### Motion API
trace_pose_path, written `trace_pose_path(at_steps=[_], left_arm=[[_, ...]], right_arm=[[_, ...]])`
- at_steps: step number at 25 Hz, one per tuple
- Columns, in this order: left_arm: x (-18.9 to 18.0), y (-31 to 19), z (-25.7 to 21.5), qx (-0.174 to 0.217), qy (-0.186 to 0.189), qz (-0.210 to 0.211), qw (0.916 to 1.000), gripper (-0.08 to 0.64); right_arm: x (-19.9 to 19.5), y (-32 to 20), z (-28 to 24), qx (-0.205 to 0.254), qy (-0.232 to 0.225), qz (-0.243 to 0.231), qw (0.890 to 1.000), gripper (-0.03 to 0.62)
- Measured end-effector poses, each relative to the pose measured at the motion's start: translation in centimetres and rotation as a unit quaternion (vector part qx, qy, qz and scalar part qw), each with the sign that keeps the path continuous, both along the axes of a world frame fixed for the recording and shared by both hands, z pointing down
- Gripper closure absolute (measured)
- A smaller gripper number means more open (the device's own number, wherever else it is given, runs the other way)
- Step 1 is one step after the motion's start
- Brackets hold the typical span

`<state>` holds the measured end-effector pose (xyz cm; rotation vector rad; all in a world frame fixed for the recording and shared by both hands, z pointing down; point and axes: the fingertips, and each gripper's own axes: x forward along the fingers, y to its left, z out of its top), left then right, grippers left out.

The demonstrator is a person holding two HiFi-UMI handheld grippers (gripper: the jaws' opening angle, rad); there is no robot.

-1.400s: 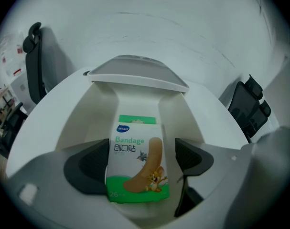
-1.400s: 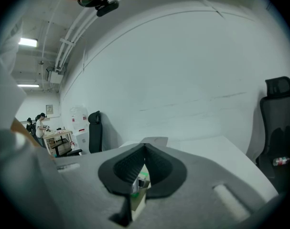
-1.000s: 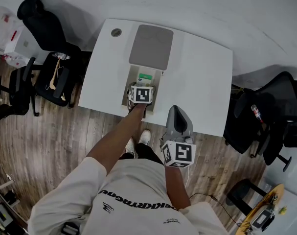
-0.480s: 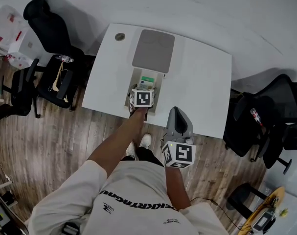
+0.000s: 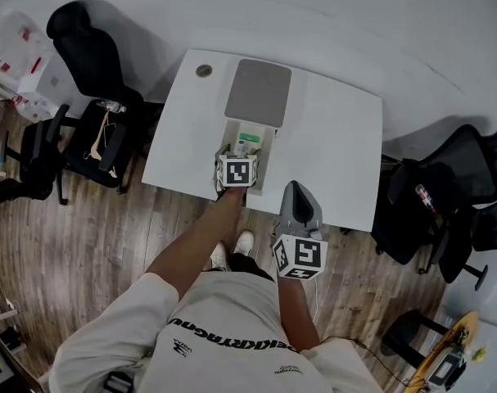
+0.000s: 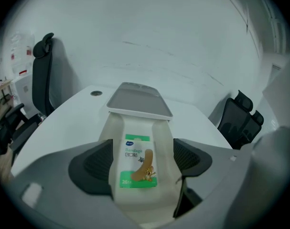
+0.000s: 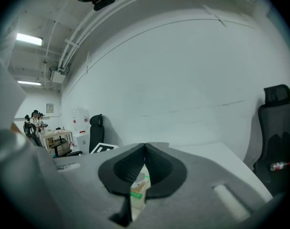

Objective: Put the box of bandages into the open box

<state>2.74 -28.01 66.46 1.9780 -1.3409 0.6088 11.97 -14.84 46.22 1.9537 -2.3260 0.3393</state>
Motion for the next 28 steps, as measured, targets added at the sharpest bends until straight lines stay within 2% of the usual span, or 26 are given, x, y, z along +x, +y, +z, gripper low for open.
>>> trace_pose_path(at_steps=[5,11,17,28], left_arm=[[-0.5,1.0,-2.1,0.023,0.008,0.003,0.9997,0.218],[-1.0,2.2,-5.0,0.060,0.022,0.014,0.9978,0.227],[-1.5,3.8,-7.0,0.075,0.035,0.021,0.9963,0.302],[-2.5,5.9,-10.9,0.114,0.055,0.029,0.9916,0.370]], right_arm=[[-0.2,0.6,-0.3,0.003,0.003,0.005,1.000,0.594],[-0.9,1.3,-1.0,0.011,0.005,0.007,1.000,0.594],[-1.6,2.1,-1.2,0.012,0.014,0.008,1.000,0.594],[-2.7,3.2,-2.1,0.024,0.014,0.002,1.000,0.594]])
